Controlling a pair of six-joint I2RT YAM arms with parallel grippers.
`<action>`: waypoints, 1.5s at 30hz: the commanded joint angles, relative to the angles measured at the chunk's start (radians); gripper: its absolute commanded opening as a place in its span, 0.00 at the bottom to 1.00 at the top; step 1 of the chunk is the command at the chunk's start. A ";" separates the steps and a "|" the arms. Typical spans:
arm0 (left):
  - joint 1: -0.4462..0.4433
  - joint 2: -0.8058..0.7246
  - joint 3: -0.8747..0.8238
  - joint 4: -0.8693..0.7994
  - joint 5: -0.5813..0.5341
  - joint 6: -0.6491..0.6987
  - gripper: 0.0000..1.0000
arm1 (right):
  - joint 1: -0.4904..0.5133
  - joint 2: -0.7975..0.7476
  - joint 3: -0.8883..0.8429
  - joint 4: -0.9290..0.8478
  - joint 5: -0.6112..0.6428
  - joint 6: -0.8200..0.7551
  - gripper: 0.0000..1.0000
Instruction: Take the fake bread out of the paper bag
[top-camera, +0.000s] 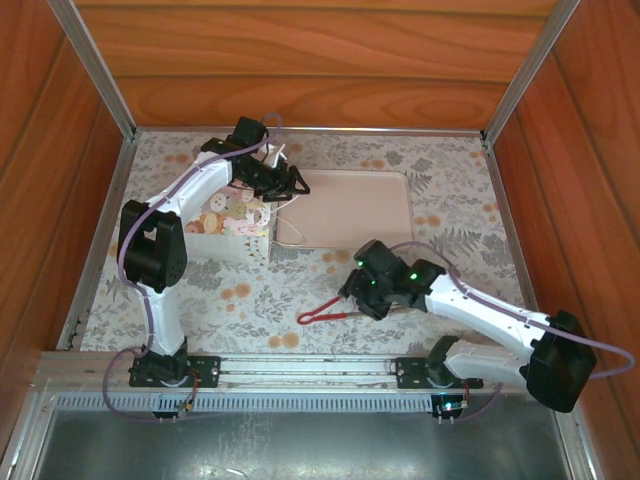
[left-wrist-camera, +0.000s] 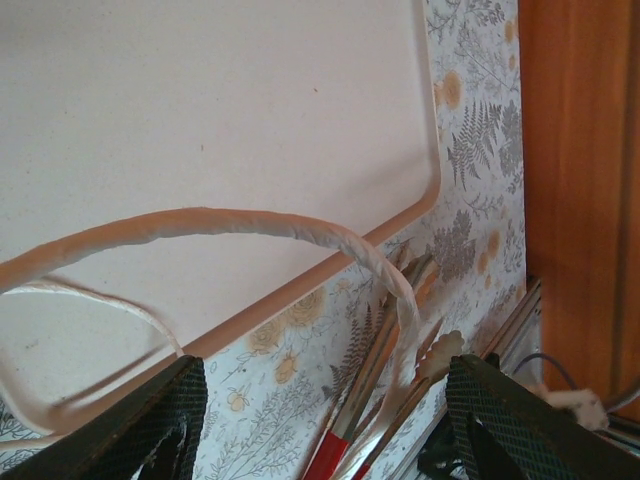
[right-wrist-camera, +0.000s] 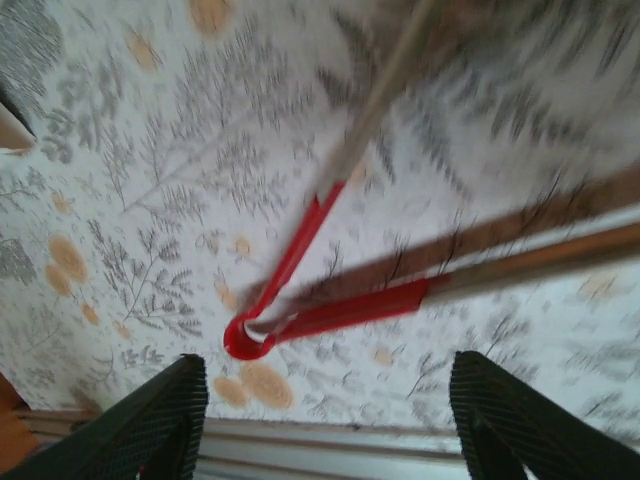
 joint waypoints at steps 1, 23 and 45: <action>-0.001 -0.009 0.019 -0.010 -0.006 0.020 0.67 | 0.090 0.046 -0.009 0.053 0.046 0.199 0.76; 0.042 -0.267 -0.123 -0.016 -0.047 0.107 0.69 | 0.169 0.309 0.116 -0.114 0.218 0.682 0.78; 0.087 -0.285 -0.140 -0.016 -0.035 0.104 0.69 | 0.041 0.433 0.122 -0.194 0.149 0.665 0.70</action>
